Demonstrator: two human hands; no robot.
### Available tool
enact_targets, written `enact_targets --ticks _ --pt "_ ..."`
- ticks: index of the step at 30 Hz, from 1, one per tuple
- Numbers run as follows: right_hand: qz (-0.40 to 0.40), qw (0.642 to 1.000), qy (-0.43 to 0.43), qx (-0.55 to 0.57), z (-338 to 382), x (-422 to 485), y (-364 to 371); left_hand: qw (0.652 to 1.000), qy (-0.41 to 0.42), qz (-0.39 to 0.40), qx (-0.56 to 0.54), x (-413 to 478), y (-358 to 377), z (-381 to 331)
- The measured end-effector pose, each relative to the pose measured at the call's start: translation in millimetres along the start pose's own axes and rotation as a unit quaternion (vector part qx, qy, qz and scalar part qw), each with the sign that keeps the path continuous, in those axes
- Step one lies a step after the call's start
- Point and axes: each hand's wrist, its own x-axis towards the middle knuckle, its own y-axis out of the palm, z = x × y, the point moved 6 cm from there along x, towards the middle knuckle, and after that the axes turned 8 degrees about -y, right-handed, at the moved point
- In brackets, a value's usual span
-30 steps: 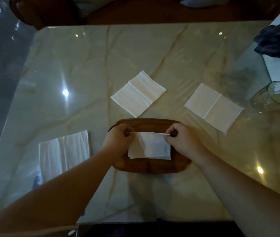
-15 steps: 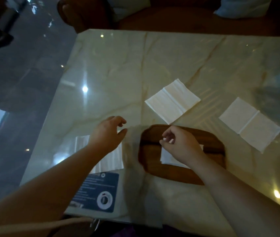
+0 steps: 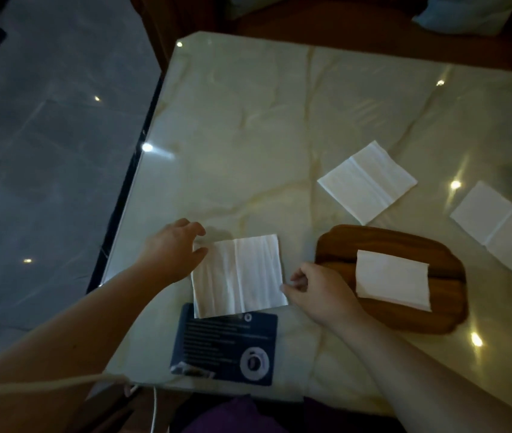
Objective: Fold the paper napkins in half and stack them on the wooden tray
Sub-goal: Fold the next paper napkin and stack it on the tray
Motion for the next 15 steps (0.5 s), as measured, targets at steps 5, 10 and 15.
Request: enact_targets --ticks 5,10,15 --pt "-0.002 0.997 0.056 -0.050 1 -8 13 0.999 0.036 0.003 0.000 2 5 12" --pt "0.001 0.992 0.086 -0.091 6 -15 30 0.996 0.071 0.025 0.043 3 11 17" --pt "-0.030 0.993 0.089 -0.073 11 -12 29 0.994 0.079 0.028 0.073 1 14 22"
